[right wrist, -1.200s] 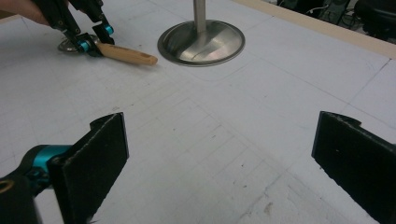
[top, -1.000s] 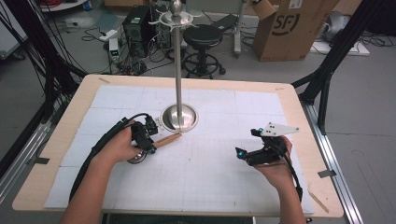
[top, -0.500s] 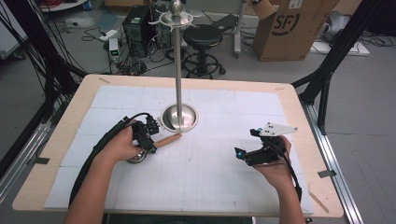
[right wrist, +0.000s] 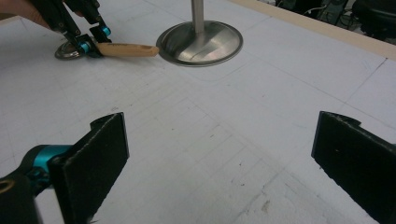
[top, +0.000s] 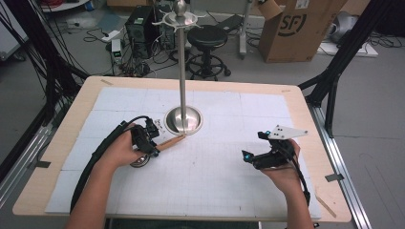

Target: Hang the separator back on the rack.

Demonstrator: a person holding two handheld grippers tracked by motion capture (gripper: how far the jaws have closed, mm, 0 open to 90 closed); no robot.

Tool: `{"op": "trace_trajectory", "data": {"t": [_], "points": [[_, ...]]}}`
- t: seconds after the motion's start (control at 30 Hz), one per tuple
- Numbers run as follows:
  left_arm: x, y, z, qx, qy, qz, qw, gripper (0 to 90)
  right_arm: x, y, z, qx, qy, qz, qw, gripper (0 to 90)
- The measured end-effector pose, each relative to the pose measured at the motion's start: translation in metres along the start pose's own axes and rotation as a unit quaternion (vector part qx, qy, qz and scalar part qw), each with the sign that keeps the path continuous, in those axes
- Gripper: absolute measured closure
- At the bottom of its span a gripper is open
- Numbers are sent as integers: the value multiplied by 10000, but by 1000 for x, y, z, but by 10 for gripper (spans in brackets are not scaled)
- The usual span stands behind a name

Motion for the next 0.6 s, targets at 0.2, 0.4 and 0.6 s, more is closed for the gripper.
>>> {"op": "trace_trajectory", "data": {"t": [0.2, 0.4, 0.6], "points": [[1, 3, 0, 87, -58, 43, 9999, 689, 1, 2, -1, -11, -13, 19, 10000, 26], [5, 16, 1, 98, 0, 438, 9990, 689, 0, 1, -1, 3, -19, 2, 10000, 26], [6, 32, 5, 27, -42, 842, 9964, 689, 0, 1, -1, 4, 8, 5, 10000, 26]]}}
Point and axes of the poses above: each handheld gripper's, and its own axes: y roughly backward along the jaws, x roughly out of its top, z roughly to its right, the point moved 10 cm from there along -y, roughly forward along the jaws
